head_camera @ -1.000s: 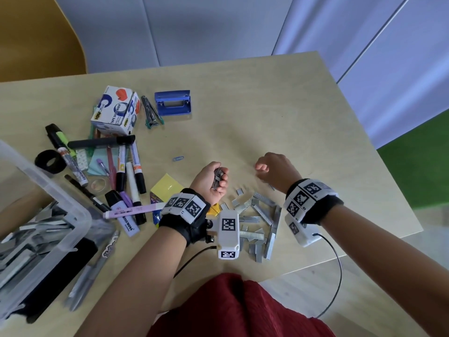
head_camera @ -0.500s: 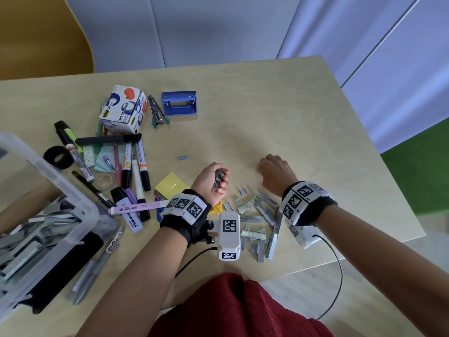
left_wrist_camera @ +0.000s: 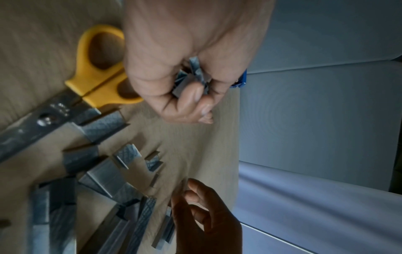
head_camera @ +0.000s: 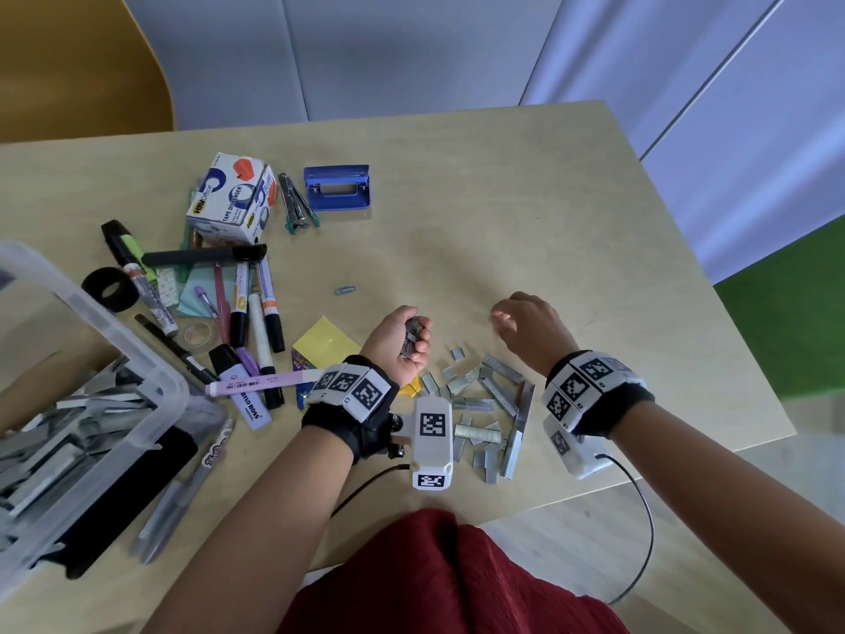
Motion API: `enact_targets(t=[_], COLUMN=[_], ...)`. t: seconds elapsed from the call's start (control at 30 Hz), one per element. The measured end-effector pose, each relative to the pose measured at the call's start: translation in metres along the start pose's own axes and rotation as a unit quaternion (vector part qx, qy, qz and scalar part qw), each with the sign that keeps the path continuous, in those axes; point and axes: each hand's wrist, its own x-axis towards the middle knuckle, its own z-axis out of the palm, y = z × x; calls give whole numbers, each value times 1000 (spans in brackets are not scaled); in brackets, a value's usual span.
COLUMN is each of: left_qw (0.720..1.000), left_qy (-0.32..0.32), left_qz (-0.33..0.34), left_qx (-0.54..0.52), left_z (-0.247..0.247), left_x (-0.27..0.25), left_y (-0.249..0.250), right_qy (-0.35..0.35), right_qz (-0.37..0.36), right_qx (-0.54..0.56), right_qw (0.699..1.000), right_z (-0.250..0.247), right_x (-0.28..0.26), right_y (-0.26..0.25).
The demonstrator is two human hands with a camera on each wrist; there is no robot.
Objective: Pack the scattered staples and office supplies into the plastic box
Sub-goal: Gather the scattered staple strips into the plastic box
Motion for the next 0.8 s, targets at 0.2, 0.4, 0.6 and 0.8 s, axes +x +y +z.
enact_targets(t=[0.2,0.4,0.6,0.8], left_qw=[1000,1000,1000,1000], left_qy=[0,24,-2,3], left_qz=[-4,1,20,-9], left_qx=[0,-4,4,-19], left_z=[2,2,12,4], left_x=[-3,-3,-7,-5], left_y=[-3,-8,-11,-8], right_qy=[13,34,10,84], right_qz=[16,10,-106,-37], right_qx=[14,90,186,188], right_qw=[1000,995,977,978], right_z=[7,-6,-10,-20], right_x=[4,3,-19,0], right_y=[-5,-32,-94,-50])
